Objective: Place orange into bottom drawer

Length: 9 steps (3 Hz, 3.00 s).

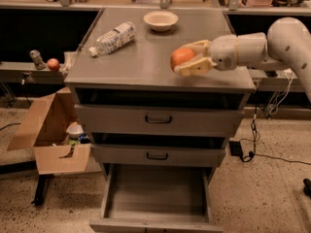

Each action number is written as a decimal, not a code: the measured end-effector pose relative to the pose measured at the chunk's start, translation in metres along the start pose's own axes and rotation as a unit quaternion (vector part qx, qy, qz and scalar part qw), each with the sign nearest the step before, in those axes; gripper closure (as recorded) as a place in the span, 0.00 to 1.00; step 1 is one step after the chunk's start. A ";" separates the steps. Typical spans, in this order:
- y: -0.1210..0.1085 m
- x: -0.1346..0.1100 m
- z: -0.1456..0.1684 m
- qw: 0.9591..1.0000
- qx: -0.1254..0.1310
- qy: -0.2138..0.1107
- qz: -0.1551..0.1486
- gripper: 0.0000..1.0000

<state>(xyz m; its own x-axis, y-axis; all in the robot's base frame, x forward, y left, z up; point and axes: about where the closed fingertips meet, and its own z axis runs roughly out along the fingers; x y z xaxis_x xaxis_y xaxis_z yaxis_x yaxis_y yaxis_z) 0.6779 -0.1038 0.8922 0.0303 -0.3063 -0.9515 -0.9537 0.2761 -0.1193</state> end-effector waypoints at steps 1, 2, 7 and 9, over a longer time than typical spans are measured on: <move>0.049 0.013 -0.010 0.999 -0.046 -0.020 -0.017 1.00; 0.088 0.021 -0.011 0.995 -0.092 -0.038 -0.027 1.00; 0.187 0.160 0.010 0.988 -0.137 0.046 0.046 1.00; 0.209 0.209 0.020 0.989 -0.119 0.061 0.059 1.00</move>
Offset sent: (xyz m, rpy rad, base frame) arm -0.1293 0.0073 -0.0395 0.0876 -0.0131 0.3032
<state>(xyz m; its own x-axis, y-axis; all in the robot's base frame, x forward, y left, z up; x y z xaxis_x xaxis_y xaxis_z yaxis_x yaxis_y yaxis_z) 0.4906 -0.0919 0.6630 -0.1076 -0.3965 -0.9117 -0.9923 0.0990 0.0740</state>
